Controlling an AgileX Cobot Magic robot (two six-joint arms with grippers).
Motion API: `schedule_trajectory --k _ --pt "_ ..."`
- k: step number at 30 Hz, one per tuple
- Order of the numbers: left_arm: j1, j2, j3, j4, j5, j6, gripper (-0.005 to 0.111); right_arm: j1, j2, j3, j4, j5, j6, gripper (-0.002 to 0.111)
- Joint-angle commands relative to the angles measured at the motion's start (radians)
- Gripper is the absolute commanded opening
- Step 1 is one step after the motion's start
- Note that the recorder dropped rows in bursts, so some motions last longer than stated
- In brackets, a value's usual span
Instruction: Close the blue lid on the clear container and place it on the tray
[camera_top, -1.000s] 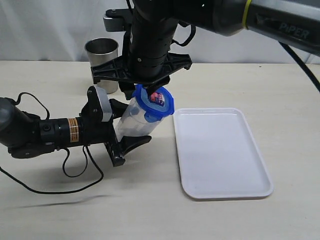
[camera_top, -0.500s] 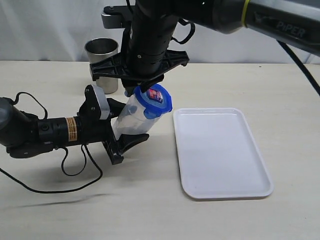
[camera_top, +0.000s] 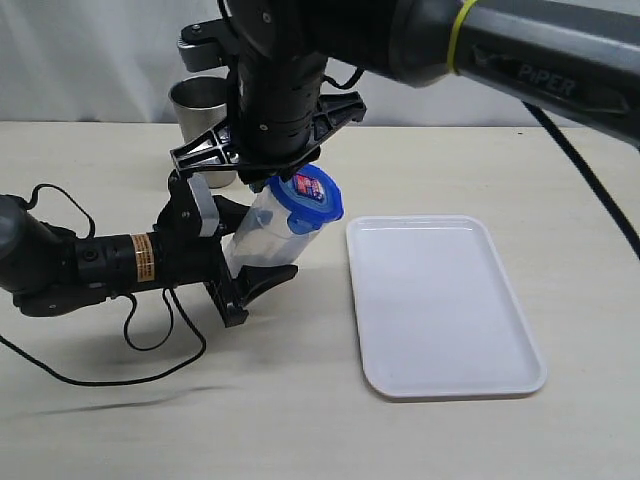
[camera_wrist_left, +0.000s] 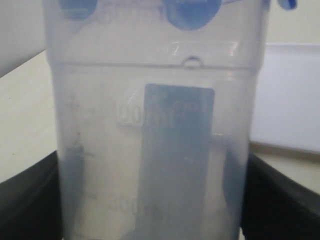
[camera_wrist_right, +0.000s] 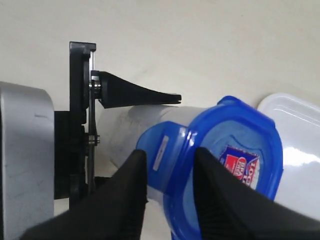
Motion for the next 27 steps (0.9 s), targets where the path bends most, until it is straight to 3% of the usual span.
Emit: schedule_trajectory --k 1,13,27 --pt "-0.006 -0.01 0.002 0.025 -0.051 0.009 0.0 0.009 0.084 0.03 0.027 0.059 -0.011 0.027" --pt "-0.006 -0.01 0.002 0.025 -0.061 0.009 0.0 0.044 0.11 0.025 0.034 0.063 -0.127 0.027" --pt "-0.006 -0.01 0.002 0.045 -0.11 0.009 0.0 0.042 -0.03 -0.222 0.124 0.063 -0.282 0.032"
